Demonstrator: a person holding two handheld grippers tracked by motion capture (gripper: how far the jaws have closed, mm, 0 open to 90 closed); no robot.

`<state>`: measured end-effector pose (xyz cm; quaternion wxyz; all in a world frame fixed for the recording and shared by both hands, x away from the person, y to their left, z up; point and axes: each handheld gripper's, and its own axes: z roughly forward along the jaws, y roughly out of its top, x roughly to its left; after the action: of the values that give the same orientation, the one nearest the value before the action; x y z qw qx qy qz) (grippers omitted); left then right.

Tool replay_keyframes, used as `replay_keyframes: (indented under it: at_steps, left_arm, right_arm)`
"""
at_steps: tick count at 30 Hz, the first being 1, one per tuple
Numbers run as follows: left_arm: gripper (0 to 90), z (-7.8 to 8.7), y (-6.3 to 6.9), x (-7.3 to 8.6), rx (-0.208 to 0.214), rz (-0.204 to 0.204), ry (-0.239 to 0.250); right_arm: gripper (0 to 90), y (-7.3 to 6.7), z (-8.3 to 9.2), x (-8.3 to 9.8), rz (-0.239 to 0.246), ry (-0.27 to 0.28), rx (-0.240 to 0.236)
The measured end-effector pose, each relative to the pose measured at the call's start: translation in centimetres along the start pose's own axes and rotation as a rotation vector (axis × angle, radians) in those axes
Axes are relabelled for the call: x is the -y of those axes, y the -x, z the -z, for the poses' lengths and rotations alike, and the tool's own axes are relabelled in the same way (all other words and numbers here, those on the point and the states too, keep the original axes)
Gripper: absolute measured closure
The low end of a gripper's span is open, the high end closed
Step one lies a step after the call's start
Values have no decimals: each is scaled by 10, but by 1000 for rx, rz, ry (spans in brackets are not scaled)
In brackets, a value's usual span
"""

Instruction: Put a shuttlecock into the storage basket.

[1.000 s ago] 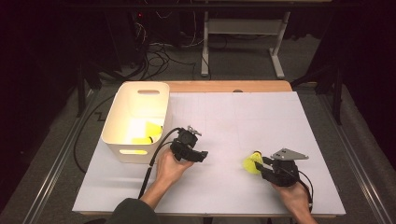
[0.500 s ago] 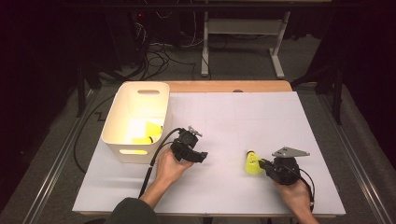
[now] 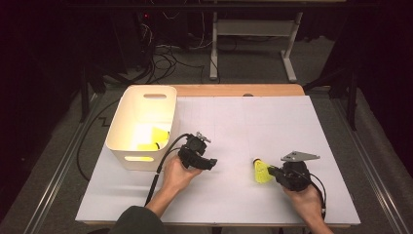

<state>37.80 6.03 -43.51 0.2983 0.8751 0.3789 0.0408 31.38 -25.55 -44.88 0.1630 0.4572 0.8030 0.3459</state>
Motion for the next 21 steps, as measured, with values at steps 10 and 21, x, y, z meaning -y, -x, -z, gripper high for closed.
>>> replay_keyframes:
  at_steps: [10,21]
  left_arm:
    - [374,2,2,0,26,-18,9]
    - [377,4,3,1,35,-23,15]
  right_arm:
    - [900,-10,-5,-12,22,7,-21]
    - [900,-15,-13,-19,35,-5,-35]
